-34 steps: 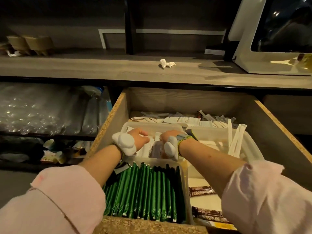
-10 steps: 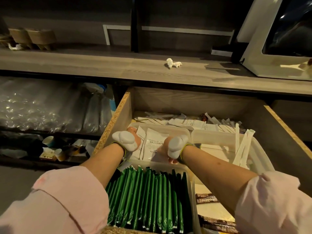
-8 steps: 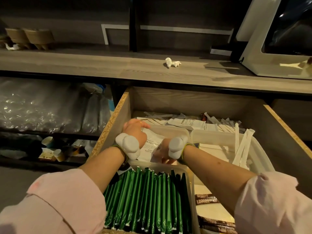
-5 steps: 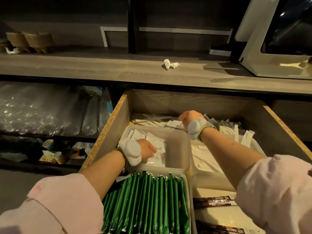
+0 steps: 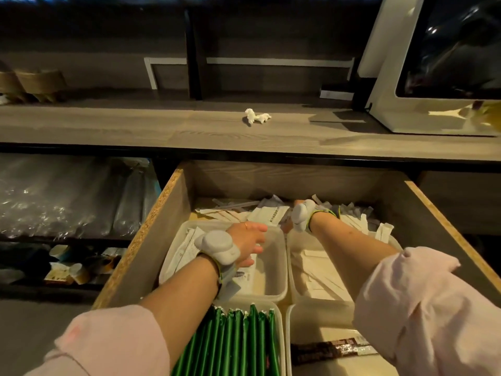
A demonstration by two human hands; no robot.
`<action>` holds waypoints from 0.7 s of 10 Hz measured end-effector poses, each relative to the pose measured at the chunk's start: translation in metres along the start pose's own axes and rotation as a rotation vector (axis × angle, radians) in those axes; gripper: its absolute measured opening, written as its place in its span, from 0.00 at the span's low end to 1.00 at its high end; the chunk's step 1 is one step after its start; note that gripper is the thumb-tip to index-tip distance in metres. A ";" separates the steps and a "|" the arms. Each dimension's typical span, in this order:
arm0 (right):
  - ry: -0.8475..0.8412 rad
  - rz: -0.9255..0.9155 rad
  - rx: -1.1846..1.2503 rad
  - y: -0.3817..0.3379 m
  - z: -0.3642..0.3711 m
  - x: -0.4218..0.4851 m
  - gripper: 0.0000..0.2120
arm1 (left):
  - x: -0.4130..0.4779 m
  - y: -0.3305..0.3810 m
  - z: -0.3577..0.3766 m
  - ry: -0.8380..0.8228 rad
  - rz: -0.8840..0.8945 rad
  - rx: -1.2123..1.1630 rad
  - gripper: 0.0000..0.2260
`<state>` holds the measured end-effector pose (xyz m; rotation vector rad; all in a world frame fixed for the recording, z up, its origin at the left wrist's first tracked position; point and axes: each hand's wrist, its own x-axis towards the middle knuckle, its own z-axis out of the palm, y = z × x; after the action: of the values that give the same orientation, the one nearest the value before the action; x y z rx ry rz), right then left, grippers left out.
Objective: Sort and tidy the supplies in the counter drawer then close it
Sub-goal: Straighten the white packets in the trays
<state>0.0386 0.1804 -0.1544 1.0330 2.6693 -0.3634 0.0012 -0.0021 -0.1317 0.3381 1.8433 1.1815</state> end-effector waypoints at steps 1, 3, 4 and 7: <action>0.122 -0.008 0.105 -0.001 -0.005 0.001 0.03 | 0.001 -0.006 -0.005 0.026 0.014 -0.015 0.16; 0.309 -0.210 0.625 -0.015 -0.030 -0.030 0.16 | 0.010 -0.007 -0.022 0.137 0.055 -0.328 0.23; 0.046 -0.259 0.952 -0.031 -0.028 -0.046 0.09 | 0.018 -0.006 -0.028 0.047 0.079 -0.557 0.22; -0.057 0.109 0.557 -0.035 0.003 -0.005 0.19 | 0.039 -0.030 -0.068 0.449 0.156 -0.062 0.30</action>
<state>0.0184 0.1512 -0.1504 1.2777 2.4963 -1.1377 -0.0680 -0.0331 -0.1675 0.1933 2.1864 1.5120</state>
